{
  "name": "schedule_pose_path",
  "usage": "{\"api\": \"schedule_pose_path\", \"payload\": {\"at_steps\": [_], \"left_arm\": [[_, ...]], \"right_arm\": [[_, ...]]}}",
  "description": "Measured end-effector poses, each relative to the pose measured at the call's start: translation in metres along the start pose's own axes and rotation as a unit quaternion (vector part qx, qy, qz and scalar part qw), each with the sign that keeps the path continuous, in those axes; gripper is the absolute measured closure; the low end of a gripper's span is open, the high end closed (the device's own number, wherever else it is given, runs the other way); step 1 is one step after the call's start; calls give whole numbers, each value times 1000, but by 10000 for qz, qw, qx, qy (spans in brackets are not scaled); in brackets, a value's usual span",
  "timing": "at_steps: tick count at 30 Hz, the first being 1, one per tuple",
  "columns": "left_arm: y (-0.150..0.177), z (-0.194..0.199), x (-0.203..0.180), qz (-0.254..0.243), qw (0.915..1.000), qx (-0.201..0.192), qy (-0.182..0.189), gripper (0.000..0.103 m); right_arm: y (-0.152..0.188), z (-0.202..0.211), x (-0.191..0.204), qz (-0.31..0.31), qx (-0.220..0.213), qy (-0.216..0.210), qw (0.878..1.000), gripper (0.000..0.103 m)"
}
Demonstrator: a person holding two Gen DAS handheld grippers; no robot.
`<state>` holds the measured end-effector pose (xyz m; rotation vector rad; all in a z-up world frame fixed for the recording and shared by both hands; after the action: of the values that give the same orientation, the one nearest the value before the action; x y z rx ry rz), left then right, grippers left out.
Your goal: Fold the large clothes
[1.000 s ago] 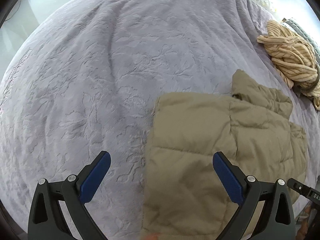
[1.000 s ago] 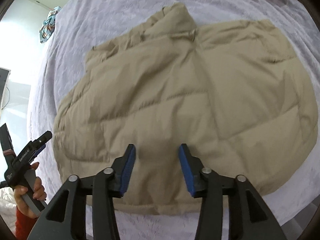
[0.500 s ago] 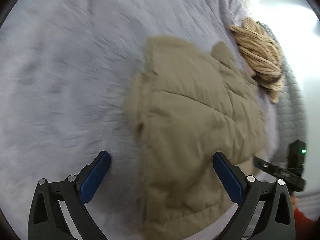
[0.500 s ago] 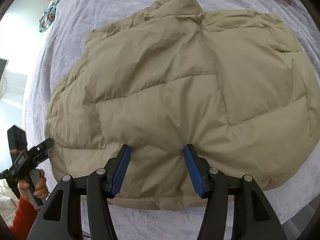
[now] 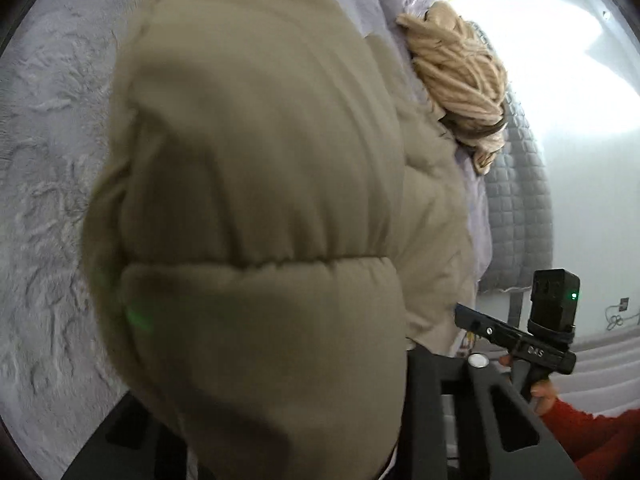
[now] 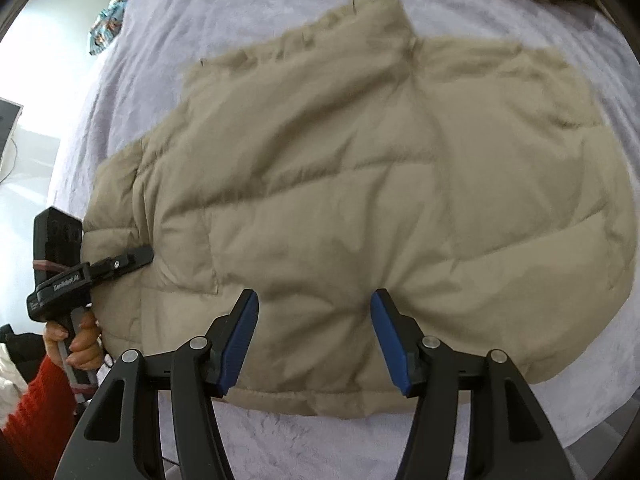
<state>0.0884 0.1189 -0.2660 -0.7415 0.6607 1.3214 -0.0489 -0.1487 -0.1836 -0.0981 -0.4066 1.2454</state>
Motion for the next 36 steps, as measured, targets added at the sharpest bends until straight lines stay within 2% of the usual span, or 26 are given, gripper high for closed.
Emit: {"api": "schedule_pose_path", "payload": {"at_steps": [1,2,3,4,8,14,18,22,24,27,31,34,36], "left_arm": [[2,4,-4,23,10000,-28,30,75],[2,6,-9,26,10000,-55,40,76],[4,10,-15,32,9999,-90,51,76],[5,14,-22,45,9999,-129,98,78],[9,30,-52,63,9996,-200,199,78],[14,38,-125,-176,9995,-226,-104,79],[19,27,-183,-275,9992,-230,-202,79],[22,-5,-236,-317,9968,-182,-715,79],[21,-24,-256,-337,9947,-119,-967,78],[19,-52,-281,-432,9899,-34,-1350,78],[14,-75,-305,-611,9848,18,-1626,78],[10,-103,-324,-606,9822,159,-1769,78],[25,-111,-327,-614,9806,231,-1849,76]], "right_arm": [[-3,5,-3,24,-158,16,9999,41],[-4,8,-4,14,-261,-2,9997,46],[-7,10,-6,-19,-349,-44,9994,63],[-11,9,-10,-46,-377,-73,9993,71],[-27,-7,-18,-112,-511,-359,9980,80],[-45,-42,-18,-238,-472,-875,9948,82],[-56,-60,-22,-357,-361,-1206,9914,82],[-67,-79,-32,-544,-133,-1703,9838,86],[-73,-88,-39,-633,9,-1893,9799,93],[-78,-97,-49,-823,225,-2163,9726,97],[-86,-74,-71,-872,344,-2099,9732,97],[-89,-35,-104,-916,-20,-1984,9758,96],[-85,-14,-134,-1120,-221,-1811,9768,96]]}}
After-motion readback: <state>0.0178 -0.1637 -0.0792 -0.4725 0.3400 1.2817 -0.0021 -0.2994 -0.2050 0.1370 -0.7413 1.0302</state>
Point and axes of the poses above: each gripper's, at about its wrist camera, not at the fingertips, and z roughly against the way its jaws point, x to its left, y to its underside, the point moved 3 cm from there along -z, roughly the way its jaws point, and after that the axes turned 6 degrees about -x, right-handed, at the moved point
